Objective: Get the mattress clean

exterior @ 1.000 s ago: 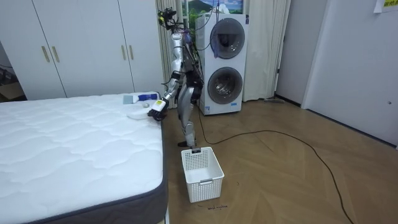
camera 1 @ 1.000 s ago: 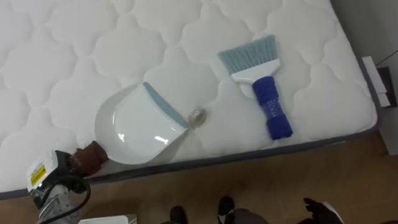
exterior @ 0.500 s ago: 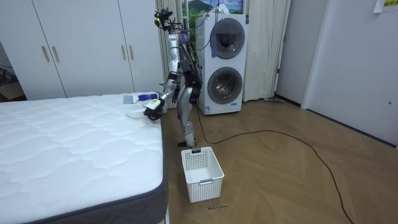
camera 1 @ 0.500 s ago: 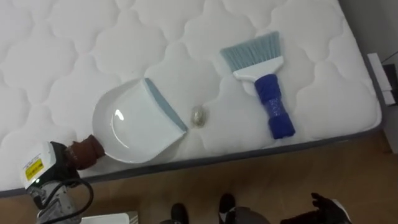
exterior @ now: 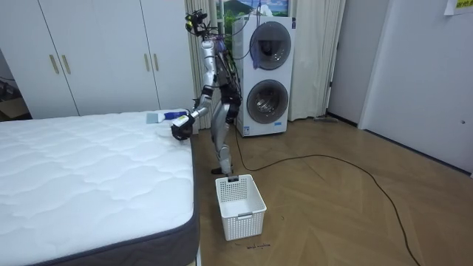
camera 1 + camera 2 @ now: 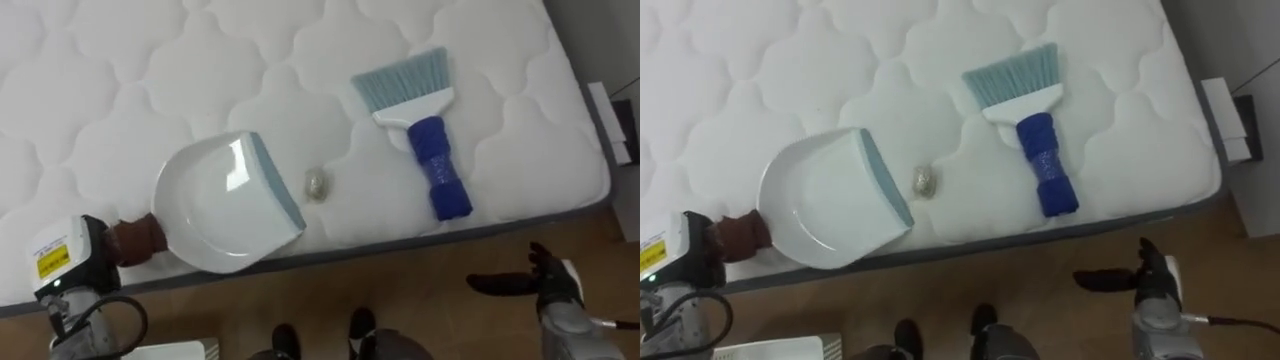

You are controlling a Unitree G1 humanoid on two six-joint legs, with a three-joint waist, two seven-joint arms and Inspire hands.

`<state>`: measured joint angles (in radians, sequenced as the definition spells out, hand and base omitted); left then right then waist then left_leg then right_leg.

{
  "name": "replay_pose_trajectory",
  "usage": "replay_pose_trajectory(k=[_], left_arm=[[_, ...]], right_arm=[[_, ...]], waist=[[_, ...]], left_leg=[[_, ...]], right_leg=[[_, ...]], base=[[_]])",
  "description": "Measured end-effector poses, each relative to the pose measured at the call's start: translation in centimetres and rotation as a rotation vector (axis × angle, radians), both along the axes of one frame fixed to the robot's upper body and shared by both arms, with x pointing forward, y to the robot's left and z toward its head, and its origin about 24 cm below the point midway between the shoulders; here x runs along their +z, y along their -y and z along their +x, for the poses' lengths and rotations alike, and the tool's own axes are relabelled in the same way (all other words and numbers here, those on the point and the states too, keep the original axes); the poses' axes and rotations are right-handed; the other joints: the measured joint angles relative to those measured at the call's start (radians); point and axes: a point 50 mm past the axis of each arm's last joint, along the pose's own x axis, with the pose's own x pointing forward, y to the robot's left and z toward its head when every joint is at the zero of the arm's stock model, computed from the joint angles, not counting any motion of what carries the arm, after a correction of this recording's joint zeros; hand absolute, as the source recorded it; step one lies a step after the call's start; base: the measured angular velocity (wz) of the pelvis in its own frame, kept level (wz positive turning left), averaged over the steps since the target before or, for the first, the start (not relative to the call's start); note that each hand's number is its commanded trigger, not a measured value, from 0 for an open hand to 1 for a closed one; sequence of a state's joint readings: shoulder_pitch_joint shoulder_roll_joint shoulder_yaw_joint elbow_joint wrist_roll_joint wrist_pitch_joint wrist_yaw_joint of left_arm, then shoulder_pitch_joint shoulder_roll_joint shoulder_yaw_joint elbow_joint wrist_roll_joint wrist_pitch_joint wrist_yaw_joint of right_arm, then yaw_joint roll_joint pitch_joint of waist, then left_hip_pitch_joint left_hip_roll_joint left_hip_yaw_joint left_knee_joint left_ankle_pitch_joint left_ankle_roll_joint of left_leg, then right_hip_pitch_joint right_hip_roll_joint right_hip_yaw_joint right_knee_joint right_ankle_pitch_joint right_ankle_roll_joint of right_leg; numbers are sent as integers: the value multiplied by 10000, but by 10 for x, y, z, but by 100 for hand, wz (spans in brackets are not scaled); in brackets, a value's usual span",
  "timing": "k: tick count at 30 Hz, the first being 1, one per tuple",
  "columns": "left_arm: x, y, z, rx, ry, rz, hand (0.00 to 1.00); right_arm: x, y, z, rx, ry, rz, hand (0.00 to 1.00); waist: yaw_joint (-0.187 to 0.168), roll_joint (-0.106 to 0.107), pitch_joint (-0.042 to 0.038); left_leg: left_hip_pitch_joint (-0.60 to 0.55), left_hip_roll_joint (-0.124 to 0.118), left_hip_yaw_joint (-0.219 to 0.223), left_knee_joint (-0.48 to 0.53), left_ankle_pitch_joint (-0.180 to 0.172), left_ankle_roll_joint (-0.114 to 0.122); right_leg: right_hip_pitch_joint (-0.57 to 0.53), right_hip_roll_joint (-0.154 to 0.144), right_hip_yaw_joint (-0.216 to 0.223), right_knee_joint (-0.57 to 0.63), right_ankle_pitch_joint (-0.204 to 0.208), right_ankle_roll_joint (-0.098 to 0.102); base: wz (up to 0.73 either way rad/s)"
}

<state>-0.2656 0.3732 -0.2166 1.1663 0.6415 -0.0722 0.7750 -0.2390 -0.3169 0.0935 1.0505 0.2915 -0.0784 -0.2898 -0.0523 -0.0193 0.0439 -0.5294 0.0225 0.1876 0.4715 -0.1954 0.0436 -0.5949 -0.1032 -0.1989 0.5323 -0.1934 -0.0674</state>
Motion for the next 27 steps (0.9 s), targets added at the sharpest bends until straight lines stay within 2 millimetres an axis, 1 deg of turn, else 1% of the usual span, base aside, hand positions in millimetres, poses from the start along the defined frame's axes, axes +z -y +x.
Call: replay_pose_trajectory(k=[1,4,5,7,8,11,12,14,17,20,24,27], left_arm=[[-1,2,0,-166,-39,35,100],[-3,6,0,-558,-208,173,100],[-3,7,0,-580,-224,174,100],[-3,7,0,-644,-161,144,100],[-3,7,0,-645,-139,149,100],[-5,8,-3,-750,-250,144,100],[-5,9,-3,-775,-269,152,100],[-6,9,-3,-817,-303,158,100],[-6,9,-3,-914,-411,237,100],[-7,9,-6,-940,-513,277,100],[-7,10,-5,-1046,-581,398,100],[-7,10,-4,-1071,-606,434,100]], right_arm=[[3,0,2,-60,261,-122,0],[13,0,11,-266,875,-472,0],[15,0,13,-301,1010,-559,0],[28,3,22,-751,1785,-910,0],[31,3,24,-877,1985,-997,0],[51,3,35,-1419,3236,-1358,0],[55,2,38,-1447,3428,-1401,0],[74,-3,48,-1227,4325,-1915,0],[93,-7,57,-980,5258,-2652,0],[103,-10,62,-1052,5784,-3038,0],[106,-10,63,-1259,5941,-3133,0],[105,-16,64,-959,5902,-3159,0]], waist=[[-35,-38,4],[-89,-132,48],[-102,-138,52],[-116,-138,51],[-117,-138,51],[-24,-136,50],[-24,-135,49],[-14,-138,47],[57,-143,42],[103,-149,38],[217,-163,31],[257,-169,29]], left_leg=[[13,13,19,29,1,3],[9,18,32,48,-1,8],[5,19,37,42,-5,13],[-6,27,44,-59,-9,20],[-4,27,48,-60,-9,20],[23,34,139,-58,-10,30],[25,27,139,-71,-10,31],[21,11,139,-136,-5,37],[14,12,175,-142,-5,37],[1,12,190,-135,-5,37],[-9,0,174,-134,-5,37],[-8,9,171,-123,-5,37]], right_leg=[[33,6,0,-22,9,5],[30,1,12,-25,47,19],[26,1,12,-30,54,22],[25,24,12,-141,132,34],[25,25,12,-151,147,36],[4,14,46,-119,156,41],[-3,3,45,-103,156,41],[-38,-10,41,-84,154,44],[-38,-7,36,-97,141,58],[-39,-13,36,-111,135,70],[-59,-26,44,-116,128,81],[-55,-21,43,-101,128,80]], base=[[0],[0],[0],[-3],[0],[-5],[0],[4],[0],[0],[0],[0]])
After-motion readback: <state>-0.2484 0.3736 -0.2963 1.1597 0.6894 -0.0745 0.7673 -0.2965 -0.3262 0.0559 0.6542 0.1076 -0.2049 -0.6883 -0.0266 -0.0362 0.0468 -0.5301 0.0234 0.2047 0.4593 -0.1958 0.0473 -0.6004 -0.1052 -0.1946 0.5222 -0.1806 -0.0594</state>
